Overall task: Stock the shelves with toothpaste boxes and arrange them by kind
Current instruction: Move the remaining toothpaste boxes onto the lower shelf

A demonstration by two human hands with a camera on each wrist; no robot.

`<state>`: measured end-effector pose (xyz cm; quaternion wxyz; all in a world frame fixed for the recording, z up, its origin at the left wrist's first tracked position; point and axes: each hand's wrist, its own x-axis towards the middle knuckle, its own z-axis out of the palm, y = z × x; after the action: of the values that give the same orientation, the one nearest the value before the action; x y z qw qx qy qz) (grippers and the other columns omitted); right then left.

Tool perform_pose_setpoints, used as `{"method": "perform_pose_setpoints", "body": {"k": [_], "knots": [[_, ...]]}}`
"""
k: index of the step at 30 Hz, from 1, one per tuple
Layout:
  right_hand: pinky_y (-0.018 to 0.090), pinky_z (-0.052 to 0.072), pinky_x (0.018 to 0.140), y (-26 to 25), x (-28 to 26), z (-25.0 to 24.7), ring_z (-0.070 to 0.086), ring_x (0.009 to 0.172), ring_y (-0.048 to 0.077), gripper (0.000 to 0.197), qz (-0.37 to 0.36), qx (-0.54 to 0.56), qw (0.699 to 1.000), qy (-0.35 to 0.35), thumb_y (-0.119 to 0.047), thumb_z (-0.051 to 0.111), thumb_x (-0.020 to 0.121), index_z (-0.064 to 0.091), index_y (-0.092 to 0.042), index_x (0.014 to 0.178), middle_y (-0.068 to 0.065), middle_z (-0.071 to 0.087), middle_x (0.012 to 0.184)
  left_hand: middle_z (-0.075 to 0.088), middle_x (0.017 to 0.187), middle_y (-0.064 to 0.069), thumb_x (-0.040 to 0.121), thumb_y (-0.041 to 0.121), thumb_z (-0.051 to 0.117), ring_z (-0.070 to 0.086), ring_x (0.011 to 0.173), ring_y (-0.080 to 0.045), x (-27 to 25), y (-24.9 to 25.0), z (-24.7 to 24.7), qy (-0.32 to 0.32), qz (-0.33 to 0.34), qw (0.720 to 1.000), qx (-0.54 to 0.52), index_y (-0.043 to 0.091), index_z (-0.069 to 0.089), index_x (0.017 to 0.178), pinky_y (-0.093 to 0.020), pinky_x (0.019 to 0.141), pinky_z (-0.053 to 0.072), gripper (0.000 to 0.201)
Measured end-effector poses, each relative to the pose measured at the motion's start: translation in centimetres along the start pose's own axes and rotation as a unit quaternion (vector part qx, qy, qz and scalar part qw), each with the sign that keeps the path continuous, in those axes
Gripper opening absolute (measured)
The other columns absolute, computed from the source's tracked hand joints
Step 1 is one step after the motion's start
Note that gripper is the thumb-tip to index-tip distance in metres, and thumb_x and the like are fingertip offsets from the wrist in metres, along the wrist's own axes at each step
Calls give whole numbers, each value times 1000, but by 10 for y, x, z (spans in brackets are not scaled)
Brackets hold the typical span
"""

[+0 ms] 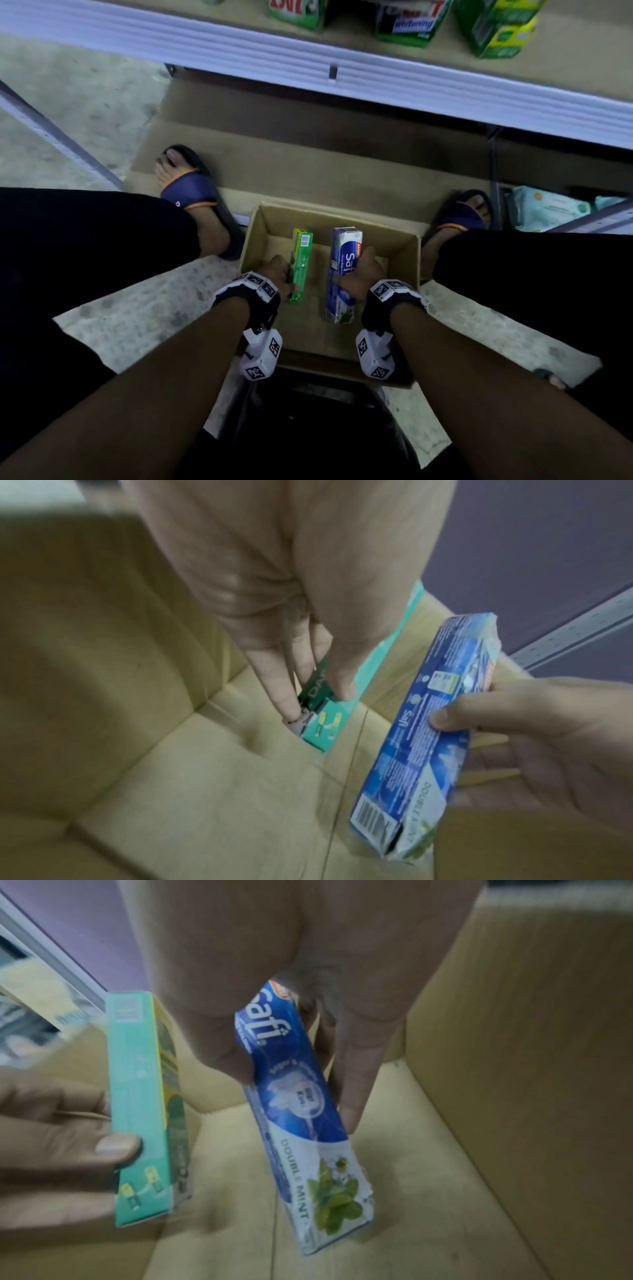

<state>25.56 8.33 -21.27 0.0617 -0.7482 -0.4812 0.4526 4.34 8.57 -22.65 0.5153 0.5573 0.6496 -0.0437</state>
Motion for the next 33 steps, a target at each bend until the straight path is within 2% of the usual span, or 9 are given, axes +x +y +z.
{"method": "perform_pose_setpoints", "body": {"k": [3, 6, 10, 13, 16, 22, 25, 28, 33], "knots": [[18, 37, 50, -8, -9, -11, 47, 67, 2, 66, -20, 1, 999, 29, -33, 86, 67, 32, -21, 102, -9, 50, 84, 50, 92, -7, 85, 11, 72, 53, 88, -22, -16, 10, -7, 66, 18, 998, -3, 16, 40, 98, -36, 81, 49, 35], [24, 47, 53, -22, -17, -23, 58, 73, 11, 65, -26, 19, 999, 32, -32, 86, 65, 36, -20, 104, -2, 58, 92, 55, 103, -10, 82, 5, 73, 57, 92, -26, -31, 17, -15, 108, 53, 993, -17, 15, 36, 108, -35, 80, 50, 46], [37, 61, 63, -44, -33, -40, 64, 86, 22, 67, -48, 48, 997, 33, -30, 85, 66, 36, -21, 111, 2, 61, 103, 43, 77, 1, 77, -7, 73, 47, 77, -21, -45, 23, -22, 145, 99, 983, -58, 14, 33, 107, -21, 52, 46, 54], [44, 63, 66, -59, -51, -54, 66, 86, 24, 63, -64, 63, 995, 36, -28, 85, 69, 35, -22, 108, 2, 61, 102, 44, 74, 1, 78, -1, 75, 47, 73, -21, -57, 33, -33, 163, 113, 979, -51, 16, 34, 108, -35, 66, 47, 54], [40, 62, 62, -70, -68, -66, 66, 85, 24, 62, -84, 73, 993, 48, -24, 85, 72, 36, -20, 110, 3, 60, 103, 47, 81, -2, 80, 5, 75, 50, 77, -22, -72, 42, -43, 171, 125, 977, -32, 15, 34, 115, -39, 74, 51, 54], [23, 48, 56, -89, -106, -87, 64, 84, 15, 61, -142, 81, 982, 98, -22, 83, 74, 37, -17, 114, 3, 63, 106, 52, 86, 0, 80, 14, 77, 53, 69, -18, -105, 61, -61, 216, 144, 966, -7, 22, 33, 108, -30, 61, 46, 53], [23, 46, 56, -101, -124, -98, 61, 82, 15, 61, -168, 70, 976, 118, -25, 83, 74, 37, -15, 112, 1, 60, 103, 52, 85, -2, 79, 7, 77, 61, 77, -26, -127, 74, -68, 238, 158, 957, -41, 21, 33, 107, -41, 64, 57, 54], [30, 50, 66, -117, -142, -111, 62, 89, 20, 62, -189, 62, 971, 129, -30, 83, 74, 37, -16, 113, 1, 59, 104, 53, 86, -7, 78, 3, 75, 61, 76, -32, -148, 87, -83, 261, 190, 946, -44, 21, 32, 104, -55, 71, 56, 53], [38, 59, 72, -152, -173, -137, 65, 90, 20, 63, -238, 90, 956, 143, -32, 83, 73, 38, -18, 115, 1, 63, 106, 56, 86, -6, 81, 9, 74, 61, 77, -30, -185, 115, -126, 302, 209, 929, -42, 26, 35, 104, -53, 73, 57, 49]]}}
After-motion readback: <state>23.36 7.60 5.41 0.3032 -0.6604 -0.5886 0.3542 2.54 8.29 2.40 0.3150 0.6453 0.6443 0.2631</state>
